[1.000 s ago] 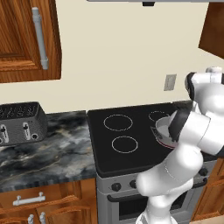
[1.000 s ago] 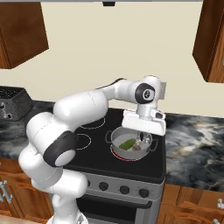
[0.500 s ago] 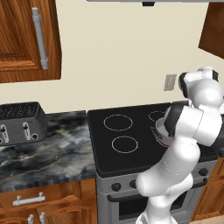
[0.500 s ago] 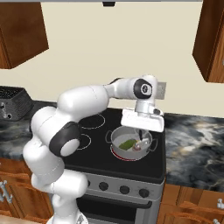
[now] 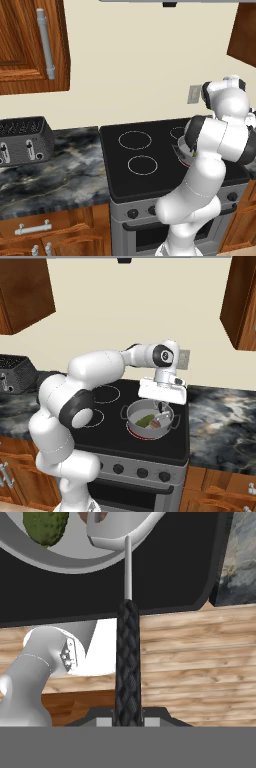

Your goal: Put the cucumber and mushroom in the pot. Retrieve the spatula and lightly stir the vegetables in the pot.

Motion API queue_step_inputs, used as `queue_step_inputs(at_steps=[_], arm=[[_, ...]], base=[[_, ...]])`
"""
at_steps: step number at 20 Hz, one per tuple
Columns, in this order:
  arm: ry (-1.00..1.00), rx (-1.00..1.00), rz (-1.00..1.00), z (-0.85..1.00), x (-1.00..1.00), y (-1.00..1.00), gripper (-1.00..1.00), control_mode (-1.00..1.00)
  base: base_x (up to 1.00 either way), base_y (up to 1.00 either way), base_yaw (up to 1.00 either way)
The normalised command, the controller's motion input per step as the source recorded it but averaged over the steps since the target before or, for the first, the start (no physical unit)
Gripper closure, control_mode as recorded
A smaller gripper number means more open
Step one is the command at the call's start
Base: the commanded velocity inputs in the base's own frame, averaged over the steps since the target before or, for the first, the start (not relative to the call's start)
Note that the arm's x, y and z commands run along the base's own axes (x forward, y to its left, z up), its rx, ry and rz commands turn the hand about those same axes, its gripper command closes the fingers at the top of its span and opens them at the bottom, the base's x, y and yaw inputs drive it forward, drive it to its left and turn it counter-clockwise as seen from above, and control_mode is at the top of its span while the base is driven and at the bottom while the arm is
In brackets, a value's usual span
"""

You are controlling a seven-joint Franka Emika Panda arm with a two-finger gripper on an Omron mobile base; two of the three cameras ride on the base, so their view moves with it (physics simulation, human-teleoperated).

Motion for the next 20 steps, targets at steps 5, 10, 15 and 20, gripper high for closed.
queue_step_inputs(at_steps=[5, 10, 15, 20], arm=[[0.0, 0.0, 0.0, 0.01, 0.0, 0.0, 1.0, -1.0], [0.0, 0.0, 0.01, 0.12, 0.0, 0.0, 1.0, -1.0], [-0.05, 0.0, 0.07, 0.16, -0.15, 0.05, 1.0, -1.0], [-0.04, 0.0, 0.08, 0.27, -0.09, -0.04, 1.0, -1.0]], base=[[0.0, 0.0, 0.0], [0.0, 0.0, 0.0], [0.0, 0.0, 0.0], [0.0, 0.0, 0.0]])
